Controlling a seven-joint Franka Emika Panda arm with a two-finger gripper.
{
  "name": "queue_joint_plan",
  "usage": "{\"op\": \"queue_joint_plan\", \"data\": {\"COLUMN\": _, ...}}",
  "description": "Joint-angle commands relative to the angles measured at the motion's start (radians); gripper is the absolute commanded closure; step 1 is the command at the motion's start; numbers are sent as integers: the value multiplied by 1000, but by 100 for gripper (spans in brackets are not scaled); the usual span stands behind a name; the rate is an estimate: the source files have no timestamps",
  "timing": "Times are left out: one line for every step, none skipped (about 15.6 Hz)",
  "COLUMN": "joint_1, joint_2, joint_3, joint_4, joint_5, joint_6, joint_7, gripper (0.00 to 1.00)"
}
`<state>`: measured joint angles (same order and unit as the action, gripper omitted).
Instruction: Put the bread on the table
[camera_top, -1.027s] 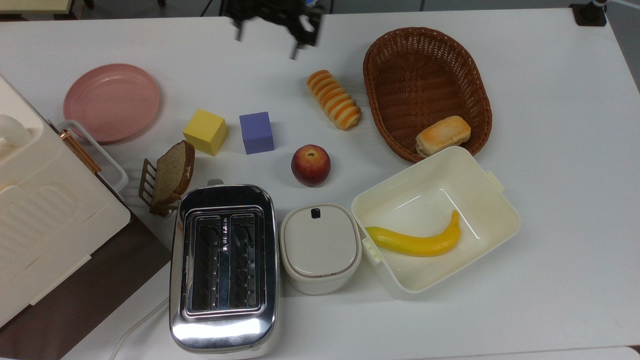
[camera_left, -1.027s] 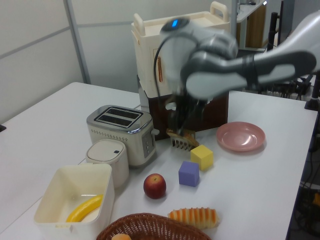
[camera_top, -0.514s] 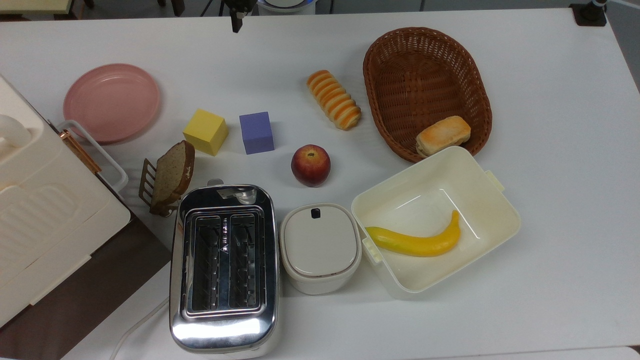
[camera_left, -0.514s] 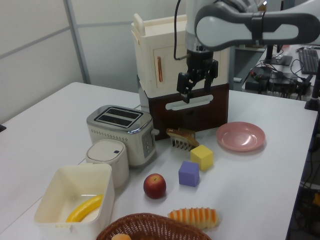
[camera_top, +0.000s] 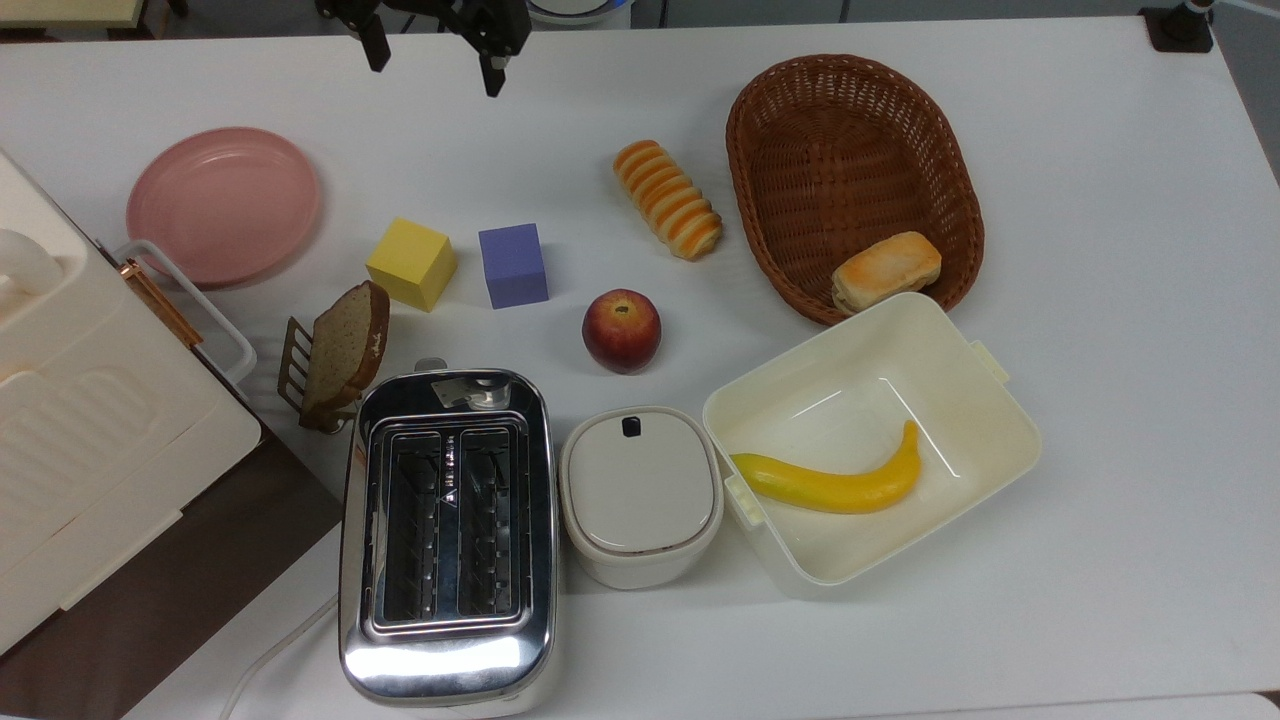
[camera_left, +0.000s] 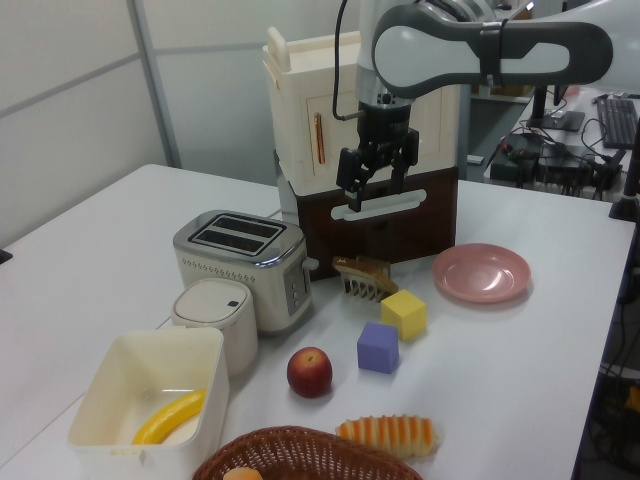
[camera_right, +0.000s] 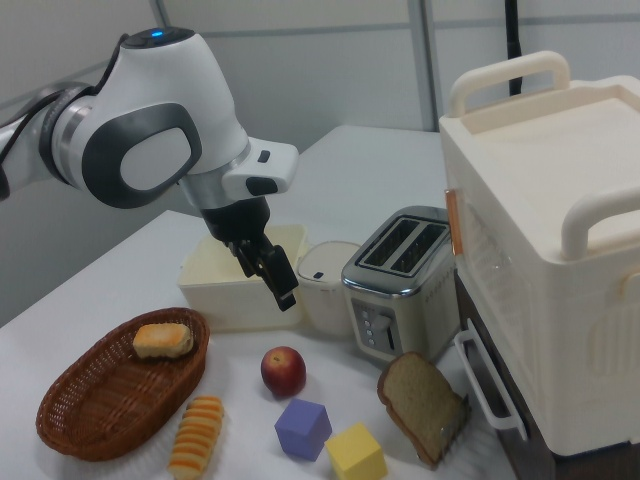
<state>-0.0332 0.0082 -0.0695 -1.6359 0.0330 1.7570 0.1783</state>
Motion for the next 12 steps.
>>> {"op": "queue_joint_plan", "data": {"joint_1": 41, "joint_2": 6, "joint_3": -9, "joint_4": 16, "joint_5": 22, "joint_6": -39, "joint_7": -40, "gripper": 0}}
{"op": "queue_joint_plan", "data": {"joint_1": 51, "joint_2": 4, "joint_3": -7, "joint_4": 10, "joint_5": 22, "joint_6": -40, "joint_7": -52, "gripper": 0}}
{"op": "queue_joint_plan", "data": {"joint_1": 55, "joint_2": 3, "joint_3": -7, "joint_4": 4, "joint_5": 22, "joint_6": -39, "joint_7": -54, "gripper": 0}}
{"op": "queue_joint_plan", "data": {"joint_1": 55, "joint_2": 3, "joint_3": -7, "joint_4": 2, "joint_5": 24, "joint_6": -40, "joint_7": -54, "gripper": 0}}
{"op": "queue_joint_plan", "data": {"joint_1": 55, "joint_2": 3, "joint_3": -7, "joint_4": 2, "joint_5": 24, "joint_6": -39, "joint_7": -54, "gripper": 0}}
{"op": "queue_joint_plan", "data": {"joint_1": 55, "joint_2": 3, "joint_3": -7, "joint_4": 2, "joint_5": 24, "joint_6": -39, "joint_7": -54, "gripper": 0}}
{"op": "queue_joint_plan", "data": {"joint_1": 55, "joint_2": 3, "joint_3": -7, "joint_4": 2, "joint_5": 24, "joint_6": -39, "joint_7": -54, "gripper": 0}}
{"op": "queue_joint_plan", "data": {"joint_1": 56, "joint_2": 3, "joint_3": -7, "joint_4": 2, "joint_5": 24, "joint_6": -39, "joint_7": -54, "gripper": 0}}
{"op": "queue_joint_plan", "data": {"joint_1": 62, "joint_2": 4, "joint_3": -7, "joint_4": 1, "joint_5": 24, "joint_6": -39, "joint_7": -56, "gripper": 0}}
{"op": "queue_joint_plan", "data": {"joint_1": 65, "joint_2": 4, "joint_3": -7, "joint_4": 1, "joint_5": 24, "joint_6": -39, "joint_7": -56, "gripper": 0}}
{"op": "queue_joint_plan", "data": {"joint_1": 65, "joint_2": 4, "joint_3": -7, "joint_4": 1, "joint_5": 24, "joint_6": -39, "joint_7": -56, "gripper": 0}}
{"op": "queue_joint_plan", "data": {"joint_1": 65, "joint_2": 4, "joint_3": -7, "joint_4": 2, "joint_5": 24, "joint_6": -39, "joint_7": -56, "gripper": 0}}
